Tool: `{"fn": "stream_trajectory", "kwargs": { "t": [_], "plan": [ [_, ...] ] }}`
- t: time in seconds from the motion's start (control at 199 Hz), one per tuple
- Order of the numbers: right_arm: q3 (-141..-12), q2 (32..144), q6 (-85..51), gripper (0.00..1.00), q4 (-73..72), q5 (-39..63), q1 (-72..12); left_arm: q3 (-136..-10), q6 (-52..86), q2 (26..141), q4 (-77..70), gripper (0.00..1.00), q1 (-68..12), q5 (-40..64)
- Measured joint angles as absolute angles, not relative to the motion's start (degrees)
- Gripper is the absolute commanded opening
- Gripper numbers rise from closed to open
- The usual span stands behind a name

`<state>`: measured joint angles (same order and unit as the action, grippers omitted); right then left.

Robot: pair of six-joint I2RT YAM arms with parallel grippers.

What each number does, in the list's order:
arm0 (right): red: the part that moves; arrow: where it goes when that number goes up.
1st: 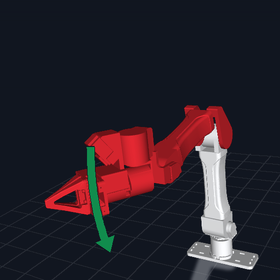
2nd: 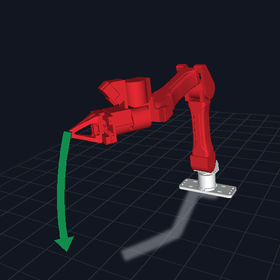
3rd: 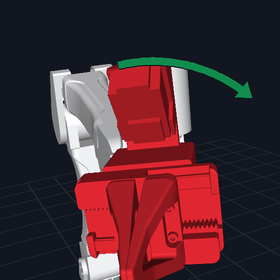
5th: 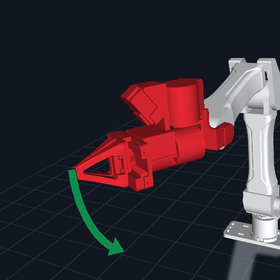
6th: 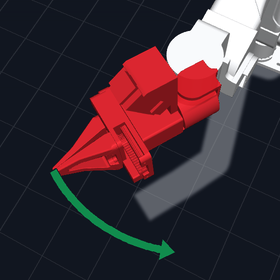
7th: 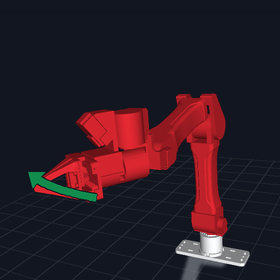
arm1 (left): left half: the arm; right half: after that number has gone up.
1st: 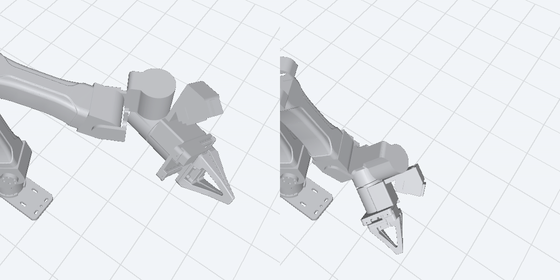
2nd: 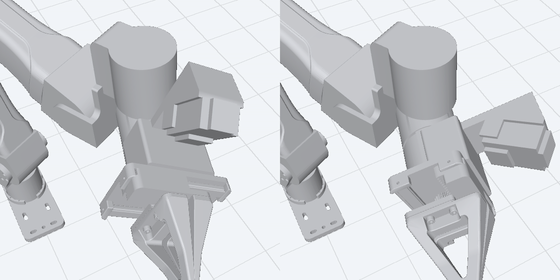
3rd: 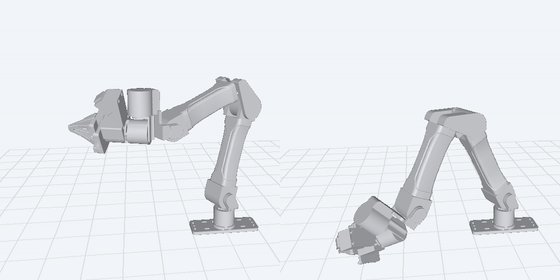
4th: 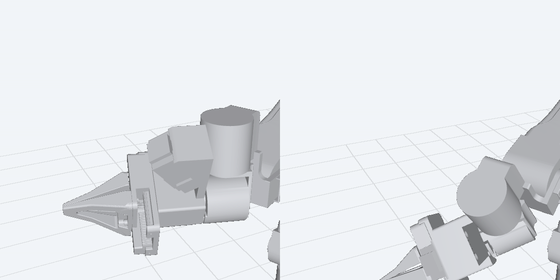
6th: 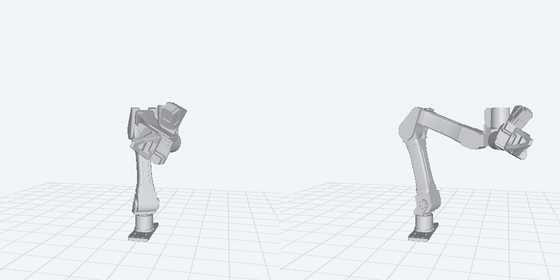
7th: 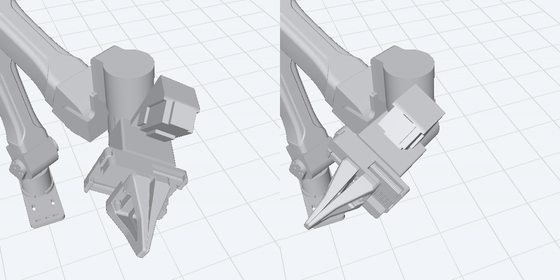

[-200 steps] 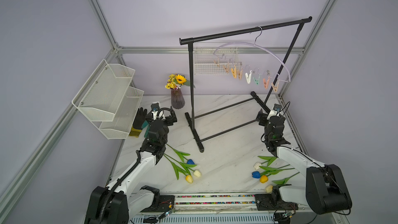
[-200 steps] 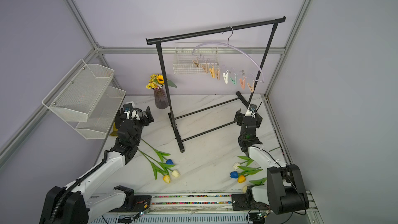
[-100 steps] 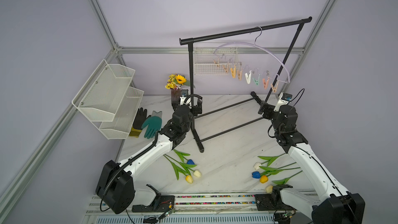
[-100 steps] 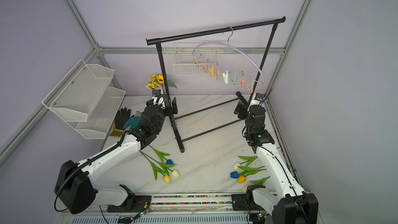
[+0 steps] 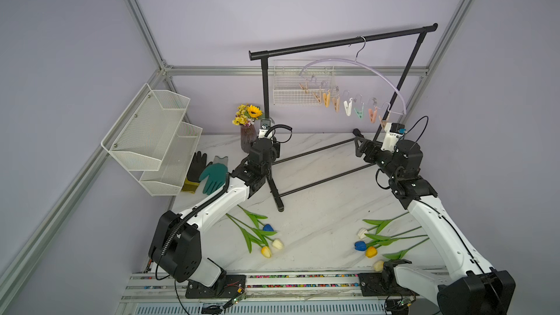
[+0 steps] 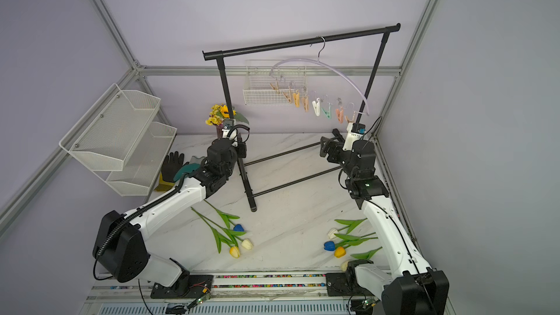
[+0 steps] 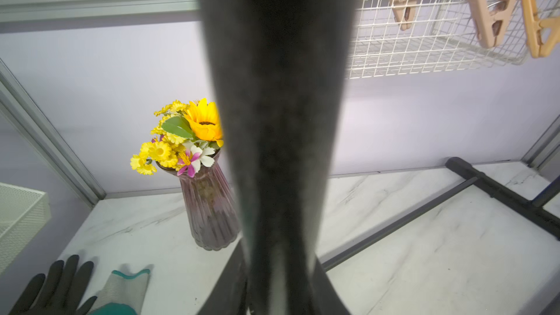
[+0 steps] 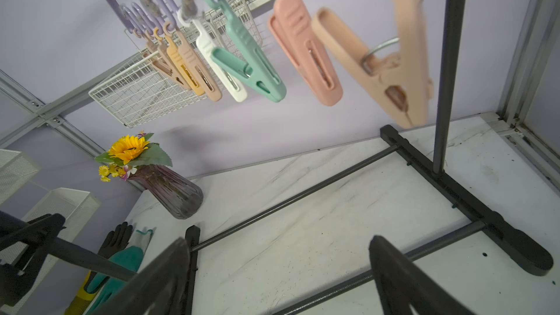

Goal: Dry the flowers on a clothes hanger
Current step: Adjust the clothesline at the center of the board.

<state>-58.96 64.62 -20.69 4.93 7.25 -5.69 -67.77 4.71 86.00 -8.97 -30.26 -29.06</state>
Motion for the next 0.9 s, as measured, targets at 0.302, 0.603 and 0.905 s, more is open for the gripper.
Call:
{"fn": "stream_trajectory", "kwargs": {
  "t": [0.302, 0.603, 0.905],
  "plan": [
    [-60.2, 62.7, -22.7, 0.89, 6.3, 15.2, 1.1, -67.7, 4.9, 83.8, -5.5, 0.1, -23.9, -19.4],
    [-59.7, 62.5, -27.3, 0.89, 7.1, 20.1, 13.2, -66.1, 3.9, 79.4, -2.0, 0.08, -17.5, -10.2],
    [-58.8, 67.2, -29.3, 0.89, 5.5, 19.1, 19.2, -63.2, 3.1, 77.3, -2.7, 0.08, -14.2, -3.5]
  ]
}}
